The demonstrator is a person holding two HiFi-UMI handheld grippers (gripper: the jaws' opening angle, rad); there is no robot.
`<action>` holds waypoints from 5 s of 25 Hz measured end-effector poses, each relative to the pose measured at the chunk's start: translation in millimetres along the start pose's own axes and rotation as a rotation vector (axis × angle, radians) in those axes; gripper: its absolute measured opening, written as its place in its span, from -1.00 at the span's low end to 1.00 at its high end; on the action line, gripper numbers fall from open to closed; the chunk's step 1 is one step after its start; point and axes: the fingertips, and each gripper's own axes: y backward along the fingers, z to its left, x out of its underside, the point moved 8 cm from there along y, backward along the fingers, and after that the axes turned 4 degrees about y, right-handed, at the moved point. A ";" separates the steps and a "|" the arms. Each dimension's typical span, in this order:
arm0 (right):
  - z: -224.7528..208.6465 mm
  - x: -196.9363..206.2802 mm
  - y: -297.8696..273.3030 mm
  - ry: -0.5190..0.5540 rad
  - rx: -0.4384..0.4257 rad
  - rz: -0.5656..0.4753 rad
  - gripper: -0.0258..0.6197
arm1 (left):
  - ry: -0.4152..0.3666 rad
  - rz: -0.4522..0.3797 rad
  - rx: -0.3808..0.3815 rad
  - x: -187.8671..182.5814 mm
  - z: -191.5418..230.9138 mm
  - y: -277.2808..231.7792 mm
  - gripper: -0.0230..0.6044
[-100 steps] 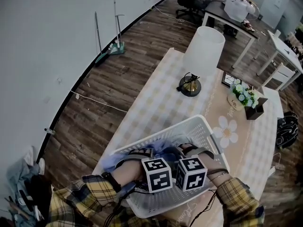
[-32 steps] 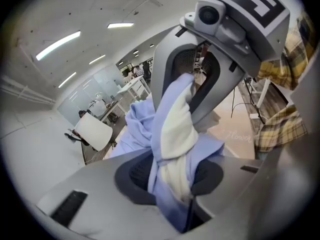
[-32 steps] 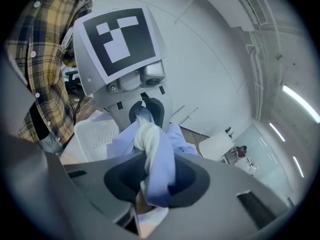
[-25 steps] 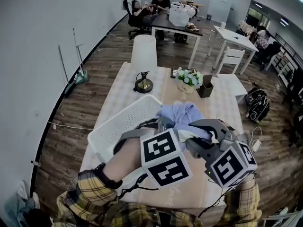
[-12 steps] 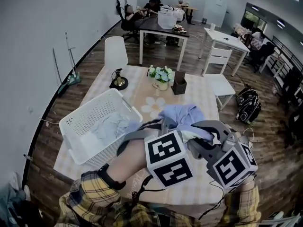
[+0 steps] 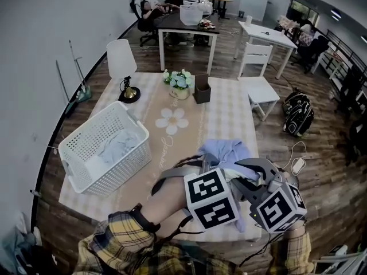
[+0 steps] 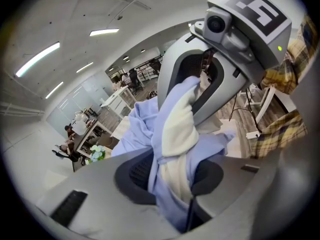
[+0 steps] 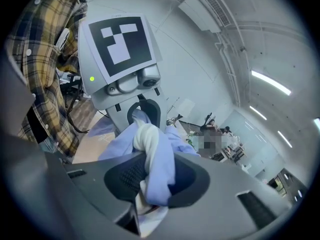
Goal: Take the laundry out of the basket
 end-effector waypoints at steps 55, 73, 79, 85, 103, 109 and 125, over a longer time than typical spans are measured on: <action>106.3 108.8 -88.0 -0.586 -0.235 0.010 -0.21 | 0.314 0.120 0.252 155.8 -49.6 -116.8 0.17; 50.5 -34.7 -12.0 -0.715 -0.041 -0.567 -0.48 | 0.780 -0.685 0.011 113.6 15.0 73.2 -0.56; 42.9 -90.7 -19.0 -0.704 0.044 -0.641 -0.73 | 0.789 -0.795 -0.042 128.1 31.2 122.9 -0.81; 47.4 -125.1 -33.9 -0.695 0.060 -0.651 -0.89 | 0.762 -0.805 -0.112 148.7 43.5 141.4 -0.83; 50.6 -144.2 -50.0 -0.713 0.109 -0.575 -0.92 | 0.716 -0.800 -0.054 151.8 50.4 150.7 -0.83; 49.8 -142.0 -49.7 -0.720 0.106 -0.583 -0.92 | 0.731 -0.809 -0.064 152.6 49.9 150.6 -0.83; 46.5 -130.0 -46.3 -0.709 0.092 -0.575 -0.92 | 0.779 -0.811 -0.093 147.7 48.6 148.1 -0.83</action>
